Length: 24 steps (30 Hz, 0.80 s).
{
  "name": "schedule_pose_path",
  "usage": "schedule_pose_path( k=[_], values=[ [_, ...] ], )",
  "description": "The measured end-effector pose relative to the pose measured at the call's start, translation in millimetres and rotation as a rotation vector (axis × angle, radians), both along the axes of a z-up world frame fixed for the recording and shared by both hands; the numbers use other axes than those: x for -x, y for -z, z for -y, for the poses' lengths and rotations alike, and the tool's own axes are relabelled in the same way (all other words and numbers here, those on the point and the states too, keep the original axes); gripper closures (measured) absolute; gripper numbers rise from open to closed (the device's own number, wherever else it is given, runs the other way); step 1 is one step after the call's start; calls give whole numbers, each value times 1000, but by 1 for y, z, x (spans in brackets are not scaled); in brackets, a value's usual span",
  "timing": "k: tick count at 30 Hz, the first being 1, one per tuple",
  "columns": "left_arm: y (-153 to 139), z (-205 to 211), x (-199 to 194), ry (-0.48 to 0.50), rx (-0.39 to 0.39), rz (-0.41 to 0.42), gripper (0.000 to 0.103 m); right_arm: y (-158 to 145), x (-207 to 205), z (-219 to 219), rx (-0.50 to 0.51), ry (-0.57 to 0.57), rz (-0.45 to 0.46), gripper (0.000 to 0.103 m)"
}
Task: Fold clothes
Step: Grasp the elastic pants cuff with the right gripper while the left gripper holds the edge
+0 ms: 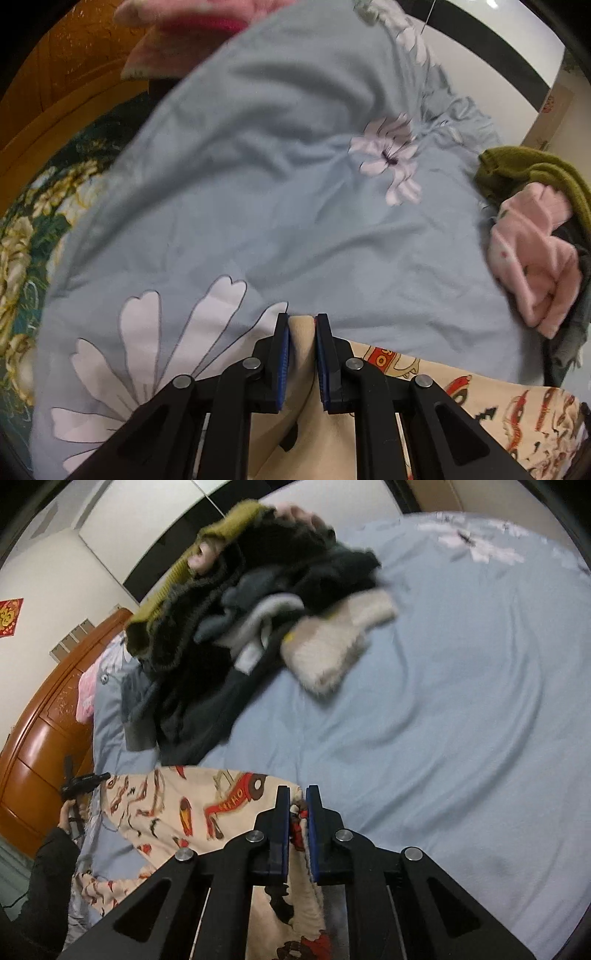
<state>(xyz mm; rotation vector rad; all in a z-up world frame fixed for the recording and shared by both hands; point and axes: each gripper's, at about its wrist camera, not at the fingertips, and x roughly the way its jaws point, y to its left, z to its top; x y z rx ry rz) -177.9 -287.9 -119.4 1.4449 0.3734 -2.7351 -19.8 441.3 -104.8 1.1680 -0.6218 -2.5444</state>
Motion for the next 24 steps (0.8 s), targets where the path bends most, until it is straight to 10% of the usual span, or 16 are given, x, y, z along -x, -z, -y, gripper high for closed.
schedule_pose_path(
  k=[14,24],
  values=[
    [-83,28,-99,24,-9,-171,89,-59,-66,12,-34,29,-167,95],
    [-90,64,-173,7,-61,-229,89,-62,-136,27,-47,4,-184,95]
  ],
)
